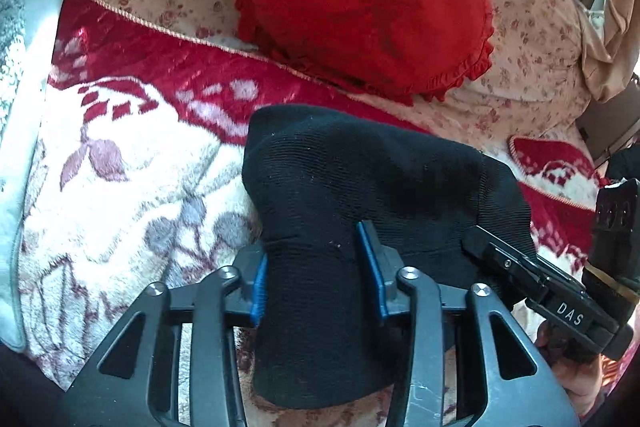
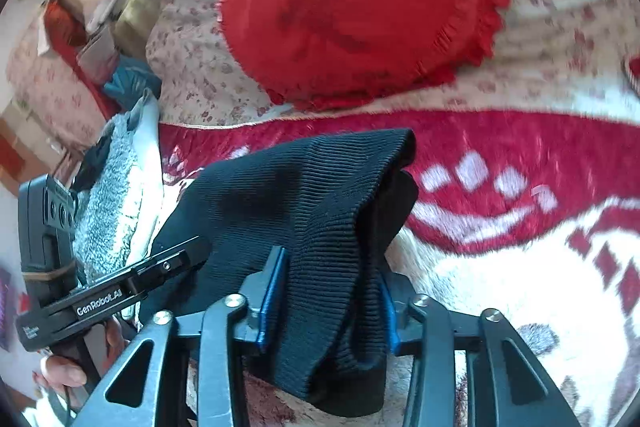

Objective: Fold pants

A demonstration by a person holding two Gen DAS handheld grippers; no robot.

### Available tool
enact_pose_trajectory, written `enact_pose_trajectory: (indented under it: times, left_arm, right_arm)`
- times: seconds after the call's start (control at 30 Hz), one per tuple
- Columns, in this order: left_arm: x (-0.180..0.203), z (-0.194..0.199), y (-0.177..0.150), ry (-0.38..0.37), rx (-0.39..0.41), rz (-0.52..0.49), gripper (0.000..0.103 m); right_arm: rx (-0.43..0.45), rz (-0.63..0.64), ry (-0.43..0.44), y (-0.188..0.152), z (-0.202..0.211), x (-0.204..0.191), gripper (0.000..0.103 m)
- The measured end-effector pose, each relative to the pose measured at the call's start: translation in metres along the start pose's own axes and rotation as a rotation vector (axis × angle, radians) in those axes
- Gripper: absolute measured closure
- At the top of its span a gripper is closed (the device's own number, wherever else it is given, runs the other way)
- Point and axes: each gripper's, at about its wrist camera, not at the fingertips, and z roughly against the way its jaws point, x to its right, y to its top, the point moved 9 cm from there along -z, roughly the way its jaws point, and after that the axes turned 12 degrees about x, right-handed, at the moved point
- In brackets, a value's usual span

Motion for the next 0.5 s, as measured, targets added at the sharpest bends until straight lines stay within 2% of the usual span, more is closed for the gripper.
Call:
enact_pose_trajectory:
  times: [0.23,0.3,0.37,0.4,0.43,0.47,0.5]
  left_arm:
    - [-0.003,0.001,0.052,0.026,0.079,-0.041,0.067]
    - [-0.01,-0.014,0.058,0.039,0.068,-0.035,0.067]
    - [-0.02,-0.035,0.054,0.062,0.021,-0.037,0.067]
    - [-0.025,-0.046,0.048,0.078,-0.015,-0.037,0.066]
    - [-0.03,-0.055,0.041,0.089,-0.033,-0.03,0.06]
    - [-0.031,-0.053,0.042,0.085,-0.013,-0.024,0.059]
    - [-0.031,-0.05,0.042,0.082,-0.004,-0.03,0.058]
  right_arm:
    - [0.06,0.02,0.037,0.041,-0.005,-0.017,0.066]
    - [0.059,0.0,0.04,0.051,-0.018,-0.014,0.066]
    - [0.042,-0.022,0.027,0.053,-0.036,-0.006,0.064]
    - [0.006,-0.02,0.003,0.049,-0.048,0.0,0.063]
    - [-0.032,-0.017,-0.03,0.043,-0.056,0.007,0.062]
    - [-0.067,-0.013,-0.066,0.035,-0.062,0.016,0.057]
    - [-0.049,-0.019,-0.056,0.036,-0.058,0.017,0.057]
